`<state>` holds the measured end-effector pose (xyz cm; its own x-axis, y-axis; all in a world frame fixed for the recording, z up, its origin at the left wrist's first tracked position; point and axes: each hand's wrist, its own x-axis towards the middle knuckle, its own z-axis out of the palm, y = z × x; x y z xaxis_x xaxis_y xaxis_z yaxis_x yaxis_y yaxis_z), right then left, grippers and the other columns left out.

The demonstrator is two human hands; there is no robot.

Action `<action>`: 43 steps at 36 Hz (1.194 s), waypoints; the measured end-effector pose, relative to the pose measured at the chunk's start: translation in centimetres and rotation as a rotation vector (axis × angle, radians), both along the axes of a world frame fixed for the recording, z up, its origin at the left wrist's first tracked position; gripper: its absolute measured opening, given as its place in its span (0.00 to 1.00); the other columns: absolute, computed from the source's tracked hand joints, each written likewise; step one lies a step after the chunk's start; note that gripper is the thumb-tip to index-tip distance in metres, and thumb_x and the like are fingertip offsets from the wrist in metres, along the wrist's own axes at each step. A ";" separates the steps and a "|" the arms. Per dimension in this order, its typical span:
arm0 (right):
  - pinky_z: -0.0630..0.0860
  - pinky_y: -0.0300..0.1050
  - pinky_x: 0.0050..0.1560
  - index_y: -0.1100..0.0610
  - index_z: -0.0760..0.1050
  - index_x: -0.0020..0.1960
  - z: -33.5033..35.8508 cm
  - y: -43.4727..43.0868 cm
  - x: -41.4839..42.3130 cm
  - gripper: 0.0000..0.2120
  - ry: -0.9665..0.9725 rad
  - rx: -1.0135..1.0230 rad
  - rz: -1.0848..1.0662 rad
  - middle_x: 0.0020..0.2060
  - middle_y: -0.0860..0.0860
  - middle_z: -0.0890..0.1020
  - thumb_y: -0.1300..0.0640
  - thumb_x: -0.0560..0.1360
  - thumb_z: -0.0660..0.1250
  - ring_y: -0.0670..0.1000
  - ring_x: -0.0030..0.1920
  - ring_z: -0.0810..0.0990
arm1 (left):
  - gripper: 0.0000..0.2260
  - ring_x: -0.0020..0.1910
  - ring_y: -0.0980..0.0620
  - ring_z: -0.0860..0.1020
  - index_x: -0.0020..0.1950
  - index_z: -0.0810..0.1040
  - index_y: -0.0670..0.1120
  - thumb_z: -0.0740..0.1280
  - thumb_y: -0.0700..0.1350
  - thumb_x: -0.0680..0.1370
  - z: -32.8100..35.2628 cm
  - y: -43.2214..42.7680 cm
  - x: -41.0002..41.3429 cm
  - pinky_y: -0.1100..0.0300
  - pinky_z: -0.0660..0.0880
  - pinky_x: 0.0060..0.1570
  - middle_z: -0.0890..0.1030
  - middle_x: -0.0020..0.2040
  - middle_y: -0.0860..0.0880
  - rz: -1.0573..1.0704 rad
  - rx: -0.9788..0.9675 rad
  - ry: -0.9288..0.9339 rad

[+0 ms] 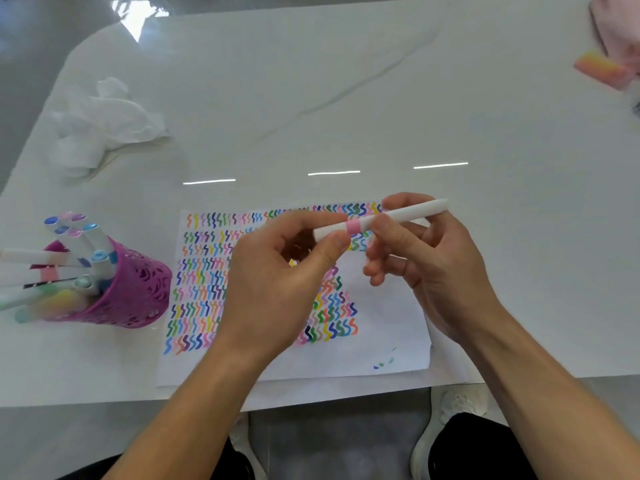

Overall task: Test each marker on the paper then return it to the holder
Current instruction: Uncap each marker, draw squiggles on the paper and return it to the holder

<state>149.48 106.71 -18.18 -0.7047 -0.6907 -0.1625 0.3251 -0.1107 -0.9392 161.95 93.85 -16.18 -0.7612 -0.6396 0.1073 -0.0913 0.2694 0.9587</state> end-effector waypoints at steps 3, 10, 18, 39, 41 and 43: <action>0.79 0.46 0.33 0.57 0.71 0.64 -0.2 -0.1 0.0 0.23 0.023 0.023 -0.046 0.34 0.56 0.84 0.51 0.74 0.74 0.57 0.31 0.82 | 0.05 0.38 0.46 0.81 0.49 0.86 0.54 0.76 0.47 0.75 0.8 -0.5 0.4 0.48 0.78 0.39 0.84 0.40 0.45 0.095 0.091 0.079; 0.81 0.44 0.33 0.48 0.69 0.64 -0.6 0.1 0.8 0.19 0.185 0.154 -0.041 0.35 0.56 0.85 0.47 0.77 0.71 0.55 0.31 0.83 | 0.06 0.38 0.47 0.80 0.46 0.80 0.53 0.76 0.45 0.74 2.5 -1.7 1.9 0.59 0.76 0.41 0.81 0.38 0.49 0.239 -0.053 0.149; 0.79 0.44 0.30 0.51 0.65 0.68 -2.1 0.1 1.0 0.14 0.254 0.224 -0.128 0.35 0.56 0.84 0.58 0.85 0.64 0.55 0.30 0.82 | 0.05 0.45 0.49 0.82 0.48 0.77 0.48 0.72 0.40 0.77 4.8 -3.4 5.1 0.63 0.79 0.46 0.80 0.45 0.49 0.471 -0.441 0.174; 0.79 0.44 0.29 0.49 0.69 0.67 -2.7 -0.6 1.6 0.13 0.349 0.208 -0.156 0.35 0.56 0.84 0.61 0.85 0.62 0.54 0.30 0.81 | 0.07 0.47 0.56 0.81 0.58 0.82 0.47 0.70 0.43 0.80 5.8 -6.3 9.7 0.59 0.81 0.46 0.78 0.51 0.53 0.697 -0.641 -0.024; 0.79 0.43 0.29 0.48 0.69 0.66 -2.7 -0.7 1.7 0.13 0.358 0.212 -0.152 0.35 0.55 0.84 0.61 0.85 0.62 0.54 0.30 0.82 | 0.09 0.47 0.58 0.81 0.60 0.82 0.49 0.70 0.42 0.79 5.6 -6.6 9.9 0.62 0.81 0.47 0.78 0.51 0.55 0.695 -0.639 -0.069; 0.79 0.43 0.29 0.47 0.69 0.66 -2.7 -0.7 1.8 0.13 0.364 0.216 -0.149 0.35 0.55 0.84 0.60 0.85 0.62 0.54 0.30 0.82 | 0.12 0.47 0.58 0.81 0.60 0.81 0.52 0.70 0.41 0.79 5.3 -6.8 10.1 0.62 0.81 0.48 0.80 0.50 0.56 0.693 -0.619 -0.099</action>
